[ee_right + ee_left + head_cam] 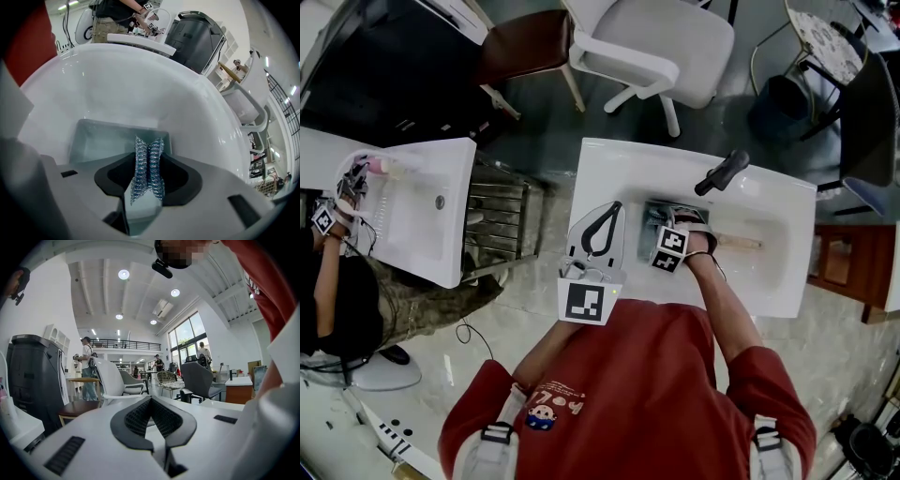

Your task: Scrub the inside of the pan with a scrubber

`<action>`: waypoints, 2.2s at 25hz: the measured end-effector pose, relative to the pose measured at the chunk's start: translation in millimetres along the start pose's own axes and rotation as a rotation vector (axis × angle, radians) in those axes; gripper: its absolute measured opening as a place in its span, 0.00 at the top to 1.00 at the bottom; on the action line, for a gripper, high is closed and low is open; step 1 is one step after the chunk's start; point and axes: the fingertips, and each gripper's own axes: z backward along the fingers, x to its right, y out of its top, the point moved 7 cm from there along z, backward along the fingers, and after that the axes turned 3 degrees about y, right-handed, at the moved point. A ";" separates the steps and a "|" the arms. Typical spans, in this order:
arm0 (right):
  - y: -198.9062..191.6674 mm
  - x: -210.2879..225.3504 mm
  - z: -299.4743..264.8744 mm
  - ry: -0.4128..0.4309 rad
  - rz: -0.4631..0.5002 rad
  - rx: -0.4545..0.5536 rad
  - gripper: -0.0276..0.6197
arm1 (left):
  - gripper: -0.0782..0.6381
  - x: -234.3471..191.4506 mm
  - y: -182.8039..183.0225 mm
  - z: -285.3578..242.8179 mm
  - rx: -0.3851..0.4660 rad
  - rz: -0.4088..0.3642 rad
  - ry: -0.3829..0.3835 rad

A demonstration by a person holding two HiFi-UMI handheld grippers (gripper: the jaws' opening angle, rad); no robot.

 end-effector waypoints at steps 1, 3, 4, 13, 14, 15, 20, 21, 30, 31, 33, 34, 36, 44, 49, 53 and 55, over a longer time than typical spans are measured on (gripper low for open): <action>-0.6 1.7 -1.4 -0.021 0.003 -0.001 0.69 | 0.88 0.5 -0.4 -0.2 -0.001 -0.001 -0.001; -1.6 4.8 -4.1 -0.053 0.004 -0.003 0.69 | 0.88 1.2 -1.1 -0.4 -0.004 -0.002 -0.003; -1.8 5.7 -4.9 -0.061 0.003 -0.003 0.69 | 0.88 1.2 -1.3 -0.5 -0.004 -0.005 -0.004; -1.8 7.3 -3.3 -0.057 -0.011 0.002 0.70 | 0.88 1.7 1.5 0.2 0.006 -0.003 -0.005; -1.9 7.9 -2.0 -0.061 -0.023 0.006 0.69 | 0.88 1.6 2.2 0.0 0.008 -0.004 -0.007; -2.6 8.3 -0.1 -0.068 -0.038 0.015 0.70 | 0.88 1.7 2.7 -0.3 0.010 -0.006 -0.009; -15.3 9.5 21.6 -0.070 -0.141 0.052 0.70 | 0.88 3.0 4.2 -1.5 0.012 -0.008 -0.016; -17.9 10.0 27.8 -0.053 -0.155 0.057 0.70 | 0.88 3.7 4.3 -1.9 0.011 -0.009 -0.017; -31.3 -26.4 64.6 0.318 -0.047 0.025 0.69 | 0.88 12.3 0.8 -6.6 -0.003 -0.007 -0.040; -32.8 -31.6 63.9 0.345 -0.041 0.019 0.69 | 0.88 12.8 0.3 -6.9 -0.004 -0.006 -0.041; -35.7 -39.1 60.5 0.386 -0.045 0.014 0.69 | 0.88 14.2 -0.5 -7.2 -0.002 -0.004 -0.043; -37.1 -41.8 58.5 0.408 -0.053 0.012 0.69 | 0.88 14.8 -0.9 -7.1 -0.001 -0.004 -0.044; -38.9 -46.0 54.6 0.459 -0.075 0.007 0.69 | 0.88 15.2 -2.1 -6.4 -0.003 -0.004 -0.043; -42.3 -45.3 40.7 0.544 -0.104 0.014 0.70 | 0.88 12.9 -6.1 -4.4 -0.012 0.002 -0.031; -44.2 -49.3 36.2 0.557 -0.103 0.003 0.70 | 0.88 12.3 -6.6 -4.6 -0.017 0.002 -0.032; -41.7 -50.3 35.4 0.536 -0.083 0.007 0.70 | 0.88 14.2 -6.2 -6.6 -0.010 -0.002 -0.038; -42.9 -50.8 35.6 0.528 -0.089 0.002 0.70 | 0.88 15.8 -6.8 -6.9 -0.012 -0.004 -0.043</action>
